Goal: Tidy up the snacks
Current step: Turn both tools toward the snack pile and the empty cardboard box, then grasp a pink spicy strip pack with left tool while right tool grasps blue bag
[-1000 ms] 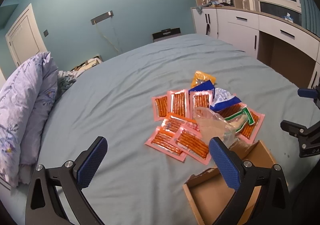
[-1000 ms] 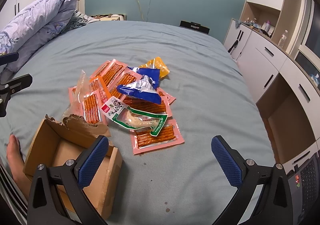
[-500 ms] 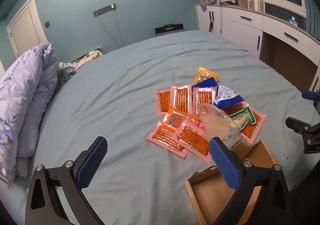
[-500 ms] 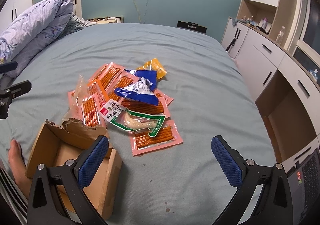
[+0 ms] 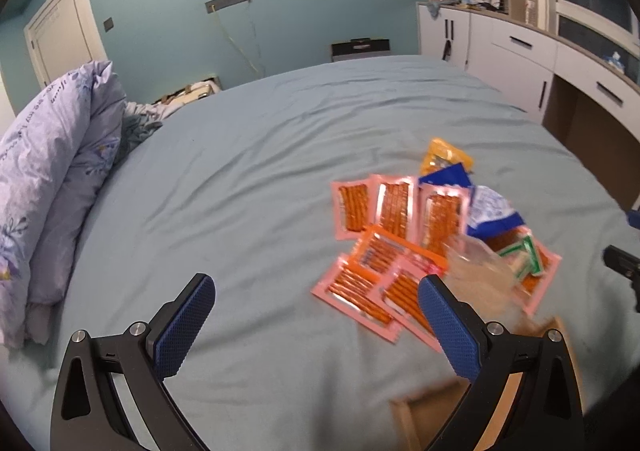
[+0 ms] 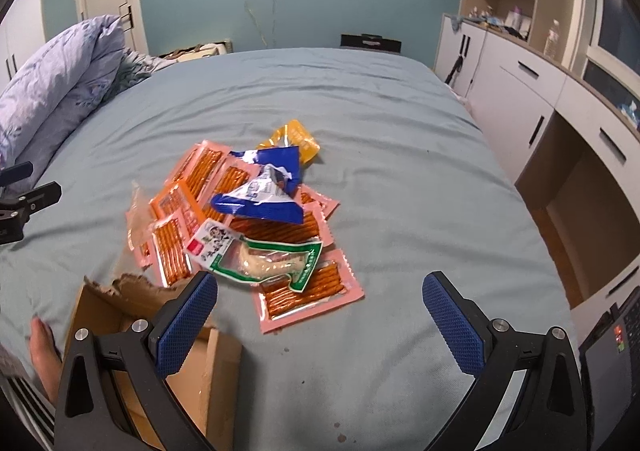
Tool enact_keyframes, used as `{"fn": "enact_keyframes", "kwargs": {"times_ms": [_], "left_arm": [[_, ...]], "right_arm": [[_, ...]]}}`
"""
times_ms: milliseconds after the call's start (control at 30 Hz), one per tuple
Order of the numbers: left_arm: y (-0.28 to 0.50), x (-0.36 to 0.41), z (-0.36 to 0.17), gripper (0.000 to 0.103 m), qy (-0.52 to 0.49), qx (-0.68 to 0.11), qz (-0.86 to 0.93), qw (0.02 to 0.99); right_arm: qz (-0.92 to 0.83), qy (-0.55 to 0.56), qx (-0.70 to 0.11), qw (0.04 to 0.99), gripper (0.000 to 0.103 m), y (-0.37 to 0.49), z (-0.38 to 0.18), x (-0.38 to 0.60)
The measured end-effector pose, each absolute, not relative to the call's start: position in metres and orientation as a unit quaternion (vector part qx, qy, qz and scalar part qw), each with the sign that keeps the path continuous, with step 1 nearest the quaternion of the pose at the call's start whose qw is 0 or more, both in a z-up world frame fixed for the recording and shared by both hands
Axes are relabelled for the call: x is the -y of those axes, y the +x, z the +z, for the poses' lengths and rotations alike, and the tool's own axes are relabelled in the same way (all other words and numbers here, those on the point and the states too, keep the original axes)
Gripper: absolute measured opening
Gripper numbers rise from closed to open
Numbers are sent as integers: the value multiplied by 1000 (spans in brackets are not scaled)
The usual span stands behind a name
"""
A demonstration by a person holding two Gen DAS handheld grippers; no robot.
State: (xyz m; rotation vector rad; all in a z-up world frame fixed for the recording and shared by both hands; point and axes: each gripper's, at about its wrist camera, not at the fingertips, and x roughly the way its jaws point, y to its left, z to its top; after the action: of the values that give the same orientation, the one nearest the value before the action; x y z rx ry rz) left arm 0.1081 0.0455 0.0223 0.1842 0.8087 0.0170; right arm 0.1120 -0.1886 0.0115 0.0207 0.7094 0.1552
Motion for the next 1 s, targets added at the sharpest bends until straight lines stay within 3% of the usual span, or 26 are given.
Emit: {"fn": "enact_keyframes", "kwargs": {"times_ms": [567,1000], "left_arm": [[184,-79,-34,103,79,-493,20,866],[215,-38,-114,103,87,-632,-99,764]], "right_arm": [[28,157,-411,898,103,182,-7,247],[76,74,-435,894,103,240,-20,197]]}}
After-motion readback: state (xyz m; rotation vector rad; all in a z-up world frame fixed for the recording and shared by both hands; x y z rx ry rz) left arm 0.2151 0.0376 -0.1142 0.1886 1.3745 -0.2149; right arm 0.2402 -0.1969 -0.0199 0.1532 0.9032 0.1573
